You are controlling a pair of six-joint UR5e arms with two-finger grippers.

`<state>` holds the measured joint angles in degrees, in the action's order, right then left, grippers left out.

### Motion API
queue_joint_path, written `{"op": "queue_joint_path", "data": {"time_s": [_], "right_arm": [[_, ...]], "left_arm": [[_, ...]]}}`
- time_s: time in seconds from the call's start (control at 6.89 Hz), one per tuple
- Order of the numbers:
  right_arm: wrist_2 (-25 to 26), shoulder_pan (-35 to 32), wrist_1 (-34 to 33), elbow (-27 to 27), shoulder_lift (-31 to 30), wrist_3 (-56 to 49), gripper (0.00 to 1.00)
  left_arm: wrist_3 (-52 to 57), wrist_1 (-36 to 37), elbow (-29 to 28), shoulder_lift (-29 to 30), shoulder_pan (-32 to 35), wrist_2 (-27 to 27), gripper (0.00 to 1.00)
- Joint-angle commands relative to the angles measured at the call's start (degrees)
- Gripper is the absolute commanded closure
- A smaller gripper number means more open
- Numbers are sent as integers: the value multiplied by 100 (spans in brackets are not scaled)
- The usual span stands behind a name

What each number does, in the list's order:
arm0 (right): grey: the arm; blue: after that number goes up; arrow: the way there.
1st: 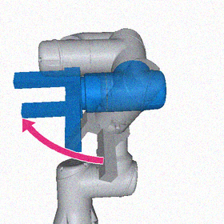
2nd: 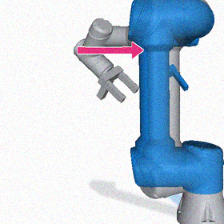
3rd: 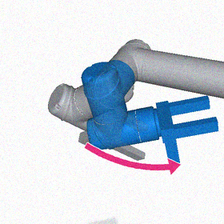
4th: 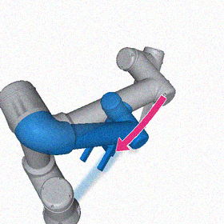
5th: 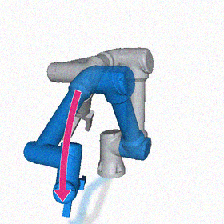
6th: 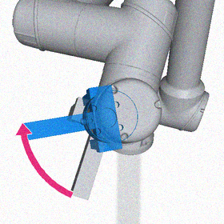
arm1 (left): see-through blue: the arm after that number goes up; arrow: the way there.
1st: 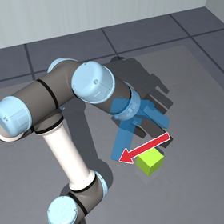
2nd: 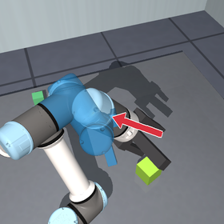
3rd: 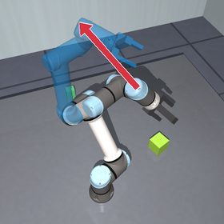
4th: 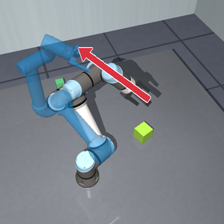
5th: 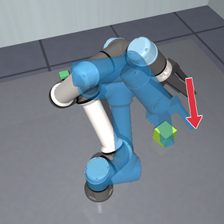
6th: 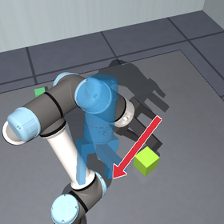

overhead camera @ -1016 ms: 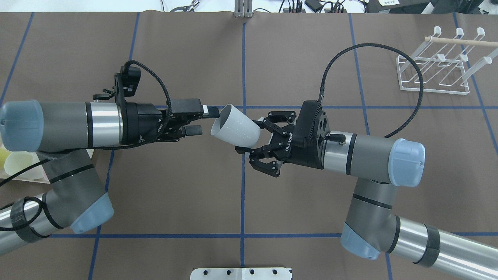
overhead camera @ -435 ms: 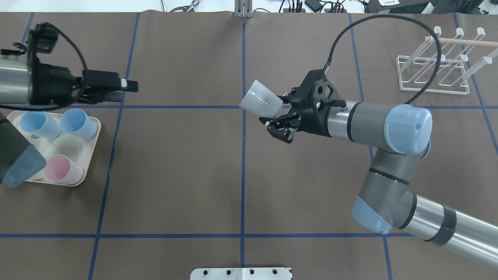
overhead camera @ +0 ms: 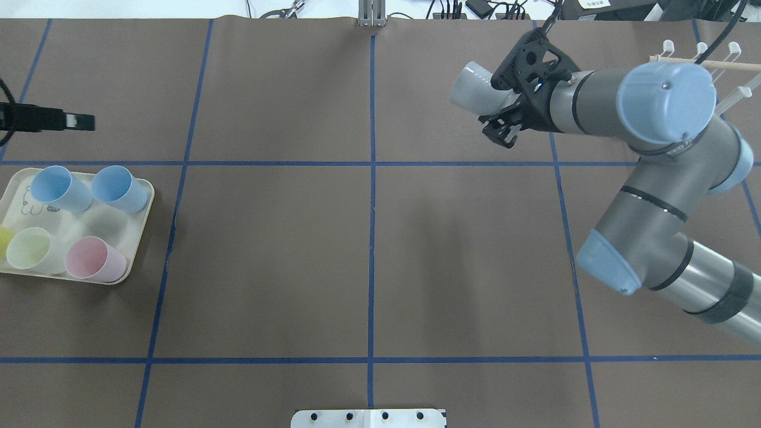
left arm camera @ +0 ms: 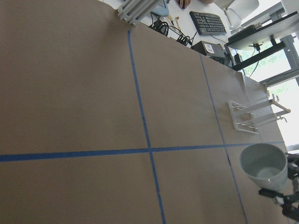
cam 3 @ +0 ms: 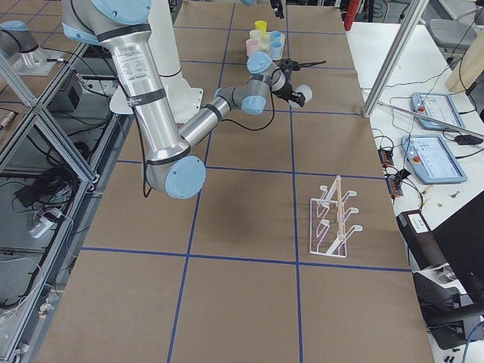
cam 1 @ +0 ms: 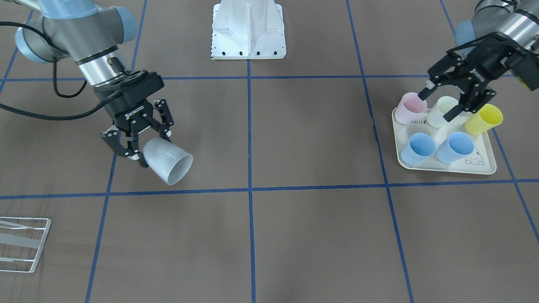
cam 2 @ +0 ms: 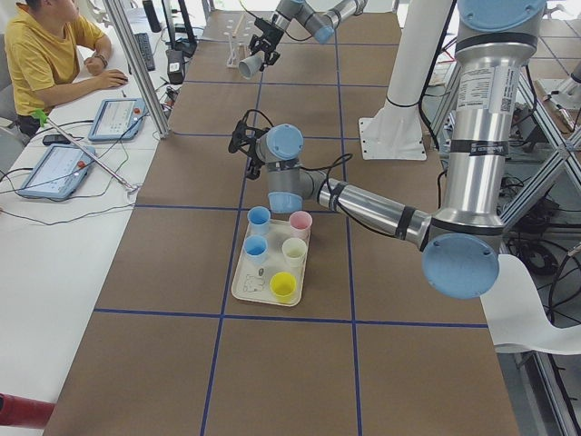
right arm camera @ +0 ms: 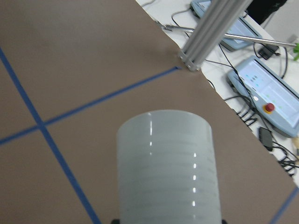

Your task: Transfer IKEA cup to right arm and place on rack

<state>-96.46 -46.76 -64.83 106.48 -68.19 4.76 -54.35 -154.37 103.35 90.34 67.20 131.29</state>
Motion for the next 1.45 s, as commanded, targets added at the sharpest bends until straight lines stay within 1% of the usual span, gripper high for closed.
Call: {"op": "queue_joint_path", "data": {"time_s": [0.0,0.15,0.29,0.44,0.58,0.73,0.87,1.02,1.16,1.31], "right_arm": [[92,-936,-1134,66,-254,-2013,86],[206,-1305,-1172,66,-604,-3163,86],[485,-1666,-1172,74,-929,-4332,86],[662,-1948,-1216,170,-1211,-5144,87],[812,-2107,-1625,180,-1231,-5813,89],[1431,-2117,-1934,84,-1066,-6682,89],[1515,-2265,-1963,-334,-612,-7360,90],[1481,-2363,-1920,-974,-111,-7785,97],[1481,-2381,-1876,-1250,76,-8146,97],[1472,-2381,-1866,-1418,87,-8549,99]], "left_arm": [[2278,694,-69,-472,835,237,0],[2863,950,-122,-526,1100,317,0],[2903,952,-96,-639,1128,318,0],[2904,952,-96,-649,1129,318,0],[2895,952,-96,-667,1120,327,0],[2886,944,-96,-675,1129,327,0],[2843,926,-79,-675,1120,327,0],[2834,917,-87,-675,1120,327,0],[2834,909,-79,-675,1129,327,0],[2790,891,-61,-736,1120,327,0]]}}
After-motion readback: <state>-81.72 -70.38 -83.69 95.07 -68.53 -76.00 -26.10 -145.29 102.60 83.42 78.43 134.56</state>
